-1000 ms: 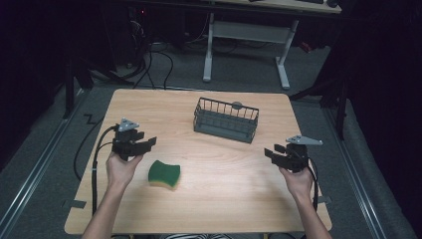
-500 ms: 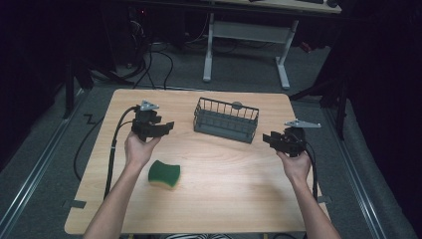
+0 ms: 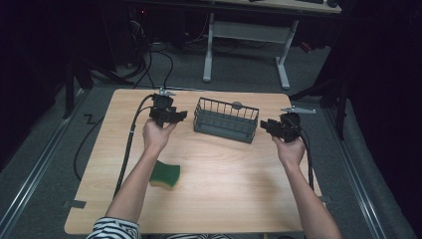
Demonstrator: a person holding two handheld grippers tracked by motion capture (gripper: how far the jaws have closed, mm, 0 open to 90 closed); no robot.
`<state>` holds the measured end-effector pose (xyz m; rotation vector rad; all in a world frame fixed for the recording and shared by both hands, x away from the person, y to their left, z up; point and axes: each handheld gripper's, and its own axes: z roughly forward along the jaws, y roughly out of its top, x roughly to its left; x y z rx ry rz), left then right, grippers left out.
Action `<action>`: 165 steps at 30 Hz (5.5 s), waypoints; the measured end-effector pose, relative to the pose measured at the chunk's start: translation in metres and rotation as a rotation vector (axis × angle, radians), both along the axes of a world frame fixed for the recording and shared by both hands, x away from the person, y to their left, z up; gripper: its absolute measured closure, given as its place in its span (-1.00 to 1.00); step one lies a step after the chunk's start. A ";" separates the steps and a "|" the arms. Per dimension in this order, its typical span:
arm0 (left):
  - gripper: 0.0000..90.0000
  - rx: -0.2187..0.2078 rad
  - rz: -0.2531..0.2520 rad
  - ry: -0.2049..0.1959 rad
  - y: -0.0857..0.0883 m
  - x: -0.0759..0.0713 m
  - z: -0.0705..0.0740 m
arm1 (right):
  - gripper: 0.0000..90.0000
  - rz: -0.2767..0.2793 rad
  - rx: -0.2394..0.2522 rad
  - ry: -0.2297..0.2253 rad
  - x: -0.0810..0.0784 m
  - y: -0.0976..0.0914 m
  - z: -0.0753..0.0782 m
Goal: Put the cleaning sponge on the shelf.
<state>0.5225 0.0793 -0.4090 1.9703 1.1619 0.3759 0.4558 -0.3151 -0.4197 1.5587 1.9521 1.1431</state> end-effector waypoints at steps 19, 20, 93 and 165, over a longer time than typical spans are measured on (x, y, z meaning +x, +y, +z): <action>0.20 0.038 -0.032 0.015 -0.043 0.032 -0.010 | 0.36 -0.028 -0.071 -0.002 0.025 0.025 -0.009; 0.23 0.032 -0.030 0.016 -0.044 0.033 -0.011 | 0.37 -0.034 -0.070 0.006 0.028 0.025 -0.011; 0.69 0.058 -0.154 0.095 -0.027 -0.049 -0.028 | 0.50 0.077 -0.172 0.064 -0.054 0.036 -0.021; -0.77 0.079 -0.076 0.084 0.071 -0.164 -0.075 | -0.06 -0.157 -0.100 0.042 -0.126 -0.053 -0.109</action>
